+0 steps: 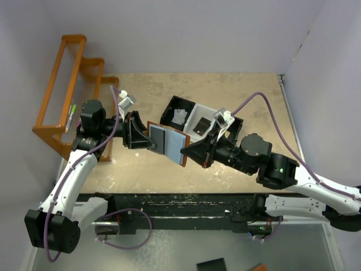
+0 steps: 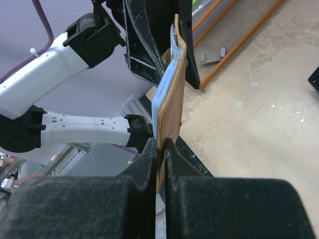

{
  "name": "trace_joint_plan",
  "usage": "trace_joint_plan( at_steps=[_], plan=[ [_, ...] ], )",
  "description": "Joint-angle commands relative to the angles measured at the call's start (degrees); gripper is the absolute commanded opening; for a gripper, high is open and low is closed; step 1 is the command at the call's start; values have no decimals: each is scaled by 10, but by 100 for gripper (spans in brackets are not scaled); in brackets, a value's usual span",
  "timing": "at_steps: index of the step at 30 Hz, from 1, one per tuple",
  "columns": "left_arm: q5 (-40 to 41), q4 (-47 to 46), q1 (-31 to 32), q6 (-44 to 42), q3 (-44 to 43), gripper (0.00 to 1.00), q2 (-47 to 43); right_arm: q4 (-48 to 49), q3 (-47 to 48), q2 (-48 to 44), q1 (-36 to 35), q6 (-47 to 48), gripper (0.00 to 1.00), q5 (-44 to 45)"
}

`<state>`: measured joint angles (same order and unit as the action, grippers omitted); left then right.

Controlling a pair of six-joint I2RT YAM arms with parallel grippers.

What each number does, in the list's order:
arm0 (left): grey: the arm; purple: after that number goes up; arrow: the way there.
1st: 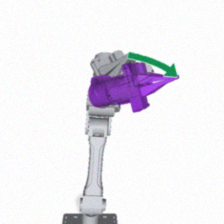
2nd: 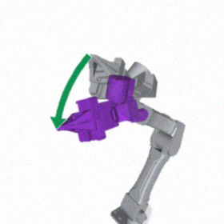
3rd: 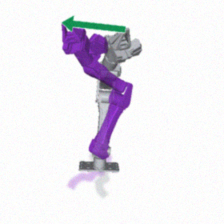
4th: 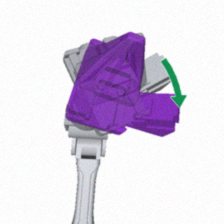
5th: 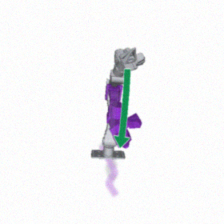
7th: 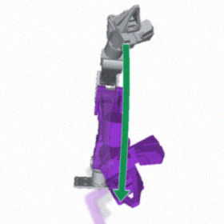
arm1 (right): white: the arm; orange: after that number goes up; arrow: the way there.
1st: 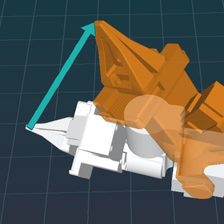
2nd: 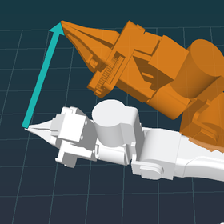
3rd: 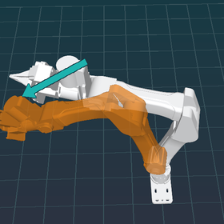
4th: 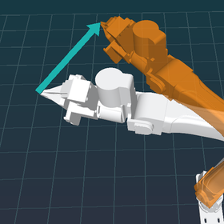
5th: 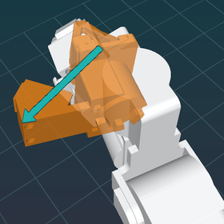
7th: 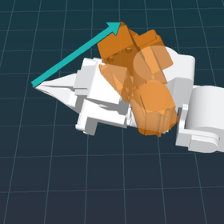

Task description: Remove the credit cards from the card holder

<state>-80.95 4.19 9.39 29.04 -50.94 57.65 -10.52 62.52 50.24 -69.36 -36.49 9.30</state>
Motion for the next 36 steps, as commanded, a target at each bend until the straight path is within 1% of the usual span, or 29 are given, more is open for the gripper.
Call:
trace_joint_plan(
  at_steps=[1, 3, 5, 7, 8, 9, 10, 11, 12, 13, 14, 15, 17, 19, 20, 22, 23, 24, 25, 26, 28, 29, 30, 31, 33, 34, 36],
  plan=[
    [-56, -176, 1, 147, 14, 41, -15, 84, -19, -10, -1, -6, 0, -24],
    [-64, -176, 4, 153, 14, 30, -18, 108, -36, -10, -1, -9, 0, -28],
    [-73, -173, 6, 153, 11, 22, -23, 114, -43, -8, 0, -10, 0, -23],
    [-89, -160, 6, 142, 6, 14, -26, 119, -72, -12, 2, -10, 0, -14],
    [-96, -137, 6, 118, -2, 11, -26, 123, -81, -17, 5, -11, 0, -11],
    [-103, -74, 6, 82, -12, 11, -25, 124, -89, -21, 8, -15, 0, -8],
    [-109, -5, 6, 24, -29, 12, -22, 125, -96, -26, 13, -18, 0, -7],
    [-116, 72, 6, -42, -46, 15, -16, 126, -100, -31, 16, -20, 0, -7],
    [-124, 147, 6, -107, -63, 23, -4, 128, -105, -35, 20, -23, 0, -7],
    [-129, 217, 6, -169, -80, 42, 9, 130, -107, -37, 21, -25, 0, -7],
    [-130, 282, 6, -223, -98, 53, 23, 131, -108, -38, 21, -25, 0, -7],
    [-129, 349, 6, -284, -113, 57, 38, 131, -106, -37, 21, -26, 0, -7],
    [-122, 461, 6, -393, -145, 59, 69, 127, -100, -32, 22, -23, 0, -9],
    [-121, 524, 5, -463, -166, 65, 93, 125, -92, -24, 23, -22, 0, -13],
    [-119, 542, 5, -479, -171, 68, 103, 125, -88, -20, 22, -21, 0, -15],
    [-92, 551, 5, -486, -177, 70, 109, 128, -85, -14, 23, -21, 0, -19],
    [-67, 534, 5, -465, -174, 69, 105, 131, -85, -12, 23, -21, 0, -20],
    [-33, 488, 5, -402, -160, 67, 94, 133, -86, -10, 23, -21, 0, -21],
    [4, 380, 5, -321, -137, 63, 73, 135, -86, -9, 23, -21, 0, -21],
    [25, 314, 5, -264, -114, 61, 47, 138, -87, -9, 23, -22, 0, -22],
    [38, 230, 7, -198, -82, 59, 3, 143, -88, -8, 23, -22, 0, -23],
    [31, 189, 8, -160, -69, 55, -7, 144, -87, -6, 24, -22, 0, -24],
    [23, 171, 8, -137, -64, 47, -12, 144, -88, -6, 24, -24, 0, -24],
    [16, 178, 8, -147, -68, 40, -12, 144, -91, -6, 25, -27, 0, -23],
    [12, 229, 8, -197, -85, 25, -8, 151, -101, -11, 28, -32, 0, -25],
    [11, 256, 8, -219, -93, 19, -5, 159, -109, -14, 30, -35, 0, -31],
    [5, 274, 8, -229, -97, 9, 0, 176, -126, -19, 36, -41, 0, -44]
  ],
)
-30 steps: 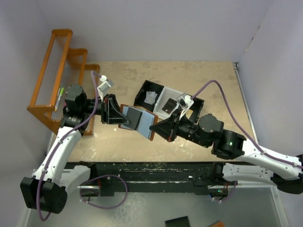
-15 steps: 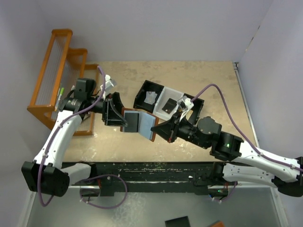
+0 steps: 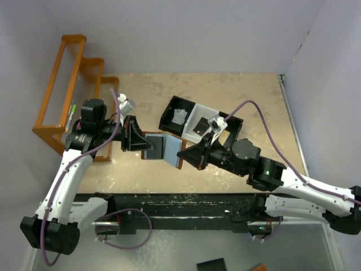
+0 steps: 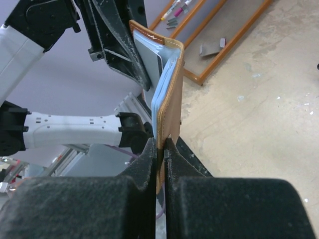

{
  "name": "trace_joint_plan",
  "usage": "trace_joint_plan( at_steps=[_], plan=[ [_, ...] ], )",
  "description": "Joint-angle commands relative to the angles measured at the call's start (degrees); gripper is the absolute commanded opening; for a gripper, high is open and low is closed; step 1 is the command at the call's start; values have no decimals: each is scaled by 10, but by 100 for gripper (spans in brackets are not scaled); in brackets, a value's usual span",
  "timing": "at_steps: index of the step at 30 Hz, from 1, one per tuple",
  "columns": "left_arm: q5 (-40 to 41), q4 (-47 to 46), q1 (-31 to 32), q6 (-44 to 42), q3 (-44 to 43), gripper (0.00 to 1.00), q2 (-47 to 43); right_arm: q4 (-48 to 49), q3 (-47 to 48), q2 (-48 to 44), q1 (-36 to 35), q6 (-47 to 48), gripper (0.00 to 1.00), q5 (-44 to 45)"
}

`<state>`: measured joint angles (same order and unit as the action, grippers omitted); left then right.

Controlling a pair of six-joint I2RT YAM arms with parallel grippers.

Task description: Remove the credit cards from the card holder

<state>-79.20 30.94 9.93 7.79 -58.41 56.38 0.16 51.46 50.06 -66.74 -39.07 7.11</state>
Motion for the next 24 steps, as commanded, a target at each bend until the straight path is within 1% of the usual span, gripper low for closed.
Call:
trace_joint_plan(
  at_steps=[1, 2, 4, 8, 9, 12, 15, 17, 20, 22, 24],
  plan=[
    [-15, 7, 3, -14, -22, 4, 14, 77, -22, -19, 12, -16, 1, -28],
    [-16, 3, 3, -10, -21, 0, 14, 82, -30, -24, 15, -15, 4, -32],
    [-14, -7, 3, 3, -22, 0, 15, 87, -46, -32, 27, -16, 9, -37],
    [-5, -5, 3, 19, -26, 0, 17, 86, -81, -56, 102, -36, 47, -86],
    [-5, -1, 3, 22, -29, 0, 18, 73, -84, -62, 117, -38, 55, -85],
    [20, 2, 3, 40, -31, 0, 17, 5, -64, -91, 134, -27, 68, -33],
    [55, 12, 3, 43, -33, 0, 16, -34, -26, -122, 136, -15, 71, 9],
    [84, 17, 3, 46, -36, 0, 18, -49, -1, -133, 135, -8, 71, 14],
    [142, 30, 2, 50, -42, 0, 26, -31, 25, -113, 136, -6, 69, -49],
    [178, 43, 3, 49, -51, 0, 34, -10, 39, -73, 135, -4, 67, -114],
    [194, 51, 2, 44, -57, 0, 38, 33, 52, -28, 135, 4, 65, -148]
  ],
)
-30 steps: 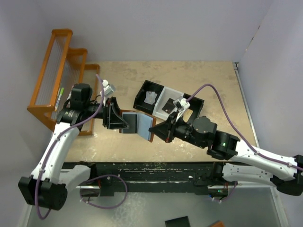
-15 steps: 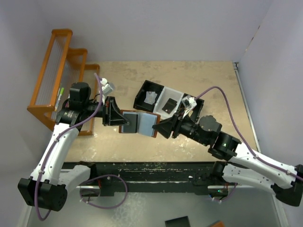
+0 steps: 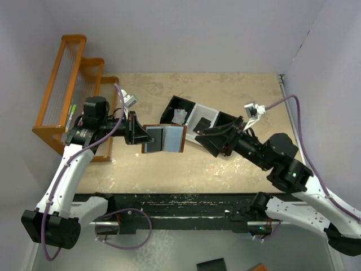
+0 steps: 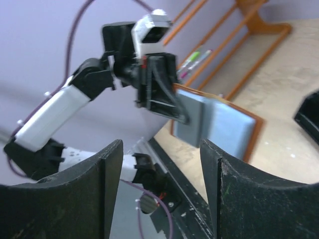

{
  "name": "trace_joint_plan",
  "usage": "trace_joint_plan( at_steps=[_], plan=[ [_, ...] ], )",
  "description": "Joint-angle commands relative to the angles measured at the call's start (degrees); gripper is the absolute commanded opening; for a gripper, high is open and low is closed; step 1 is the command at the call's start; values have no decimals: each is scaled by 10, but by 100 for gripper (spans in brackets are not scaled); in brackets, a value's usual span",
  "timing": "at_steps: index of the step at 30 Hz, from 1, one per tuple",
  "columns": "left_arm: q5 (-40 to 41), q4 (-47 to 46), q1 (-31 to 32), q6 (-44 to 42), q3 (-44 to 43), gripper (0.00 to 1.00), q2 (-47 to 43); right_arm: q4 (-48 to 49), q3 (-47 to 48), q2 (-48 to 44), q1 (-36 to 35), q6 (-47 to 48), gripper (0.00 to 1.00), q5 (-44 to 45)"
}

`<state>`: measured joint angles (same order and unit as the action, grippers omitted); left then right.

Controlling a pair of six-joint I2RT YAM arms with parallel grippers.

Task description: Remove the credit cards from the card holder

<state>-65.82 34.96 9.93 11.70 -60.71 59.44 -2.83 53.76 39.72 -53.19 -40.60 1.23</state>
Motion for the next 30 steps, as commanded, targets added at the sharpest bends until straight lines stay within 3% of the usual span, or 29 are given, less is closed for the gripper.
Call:
trace_joint_plan(
  at_steps=[1, 7, 12, 19, 30],
  plan=[
    [55, 9, 2, 5, -34, 0, 8, 86, 34, 97, -1, 18, 64, -115],
    [-51, -25, 2, 43, -22, 0, 10, 227, 30, 210, 0, -26, 59, -277],
    [-119, -109, 2, 107, -2, 0, -7, 254, 35, 276, 0, -29, 54, -363],
    [-156, -143, 2, 132, 7, 0, -14, 280, 6, 267, 6, -43, 51, -380],
    [-166, -145, 2, 139, 3, 0, -21, 240, -1, 243, 64, -29, 48, -403]
  ],
)
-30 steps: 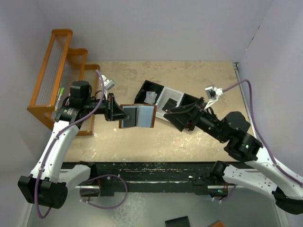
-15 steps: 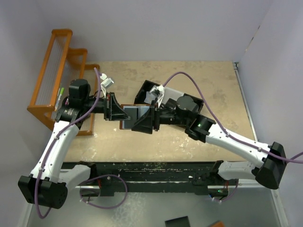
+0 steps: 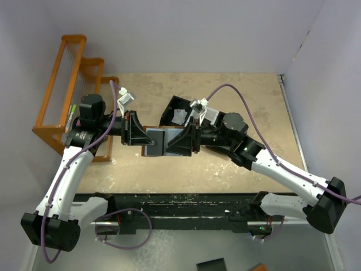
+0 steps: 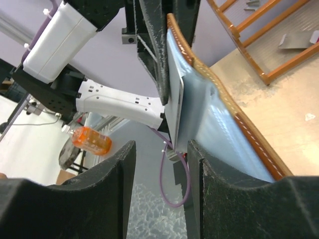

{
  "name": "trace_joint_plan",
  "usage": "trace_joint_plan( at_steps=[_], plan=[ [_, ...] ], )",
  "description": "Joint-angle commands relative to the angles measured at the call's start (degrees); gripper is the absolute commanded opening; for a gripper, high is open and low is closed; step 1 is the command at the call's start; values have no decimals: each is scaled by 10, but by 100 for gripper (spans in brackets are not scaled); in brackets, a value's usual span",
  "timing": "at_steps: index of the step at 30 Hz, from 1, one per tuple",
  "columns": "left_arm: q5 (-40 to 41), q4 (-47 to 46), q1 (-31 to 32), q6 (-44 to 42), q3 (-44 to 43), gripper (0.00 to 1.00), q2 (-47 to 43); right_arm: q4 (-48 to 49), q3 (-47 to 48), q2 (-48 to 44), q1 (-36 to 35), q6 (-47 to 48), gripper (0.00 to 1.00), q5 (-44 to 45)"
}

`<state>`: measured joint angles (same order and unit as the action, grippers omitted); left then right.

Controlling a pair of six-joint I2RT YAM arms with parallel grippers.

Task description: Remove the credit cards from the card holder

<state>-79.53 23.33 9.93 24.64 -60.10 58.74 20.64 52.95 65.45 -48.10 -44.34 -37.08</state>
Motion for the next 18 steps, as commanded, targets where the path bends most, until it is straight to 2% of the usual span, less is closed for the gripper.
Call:
trace_joint_plan(
  at_steps=[1, 4, 12, 18],
  plan=[
    [-28, -29, 2, 10, -3, 0, -14, 4, 9, -12, 13, 8, 47, -19],
    [-23, -29, 2, 9, 0, 0, -15, 3, 14, -1, 13, 6, 44, -20],
    [-4, -28, 3, 3, 3, 0, -12, 84, 31, 45, 13, -28, 28, -29],
    [19, -15, 3, -15, 2, 0, -17, 76, 28, 44, 13, -36, 18, -13]
  ],
)
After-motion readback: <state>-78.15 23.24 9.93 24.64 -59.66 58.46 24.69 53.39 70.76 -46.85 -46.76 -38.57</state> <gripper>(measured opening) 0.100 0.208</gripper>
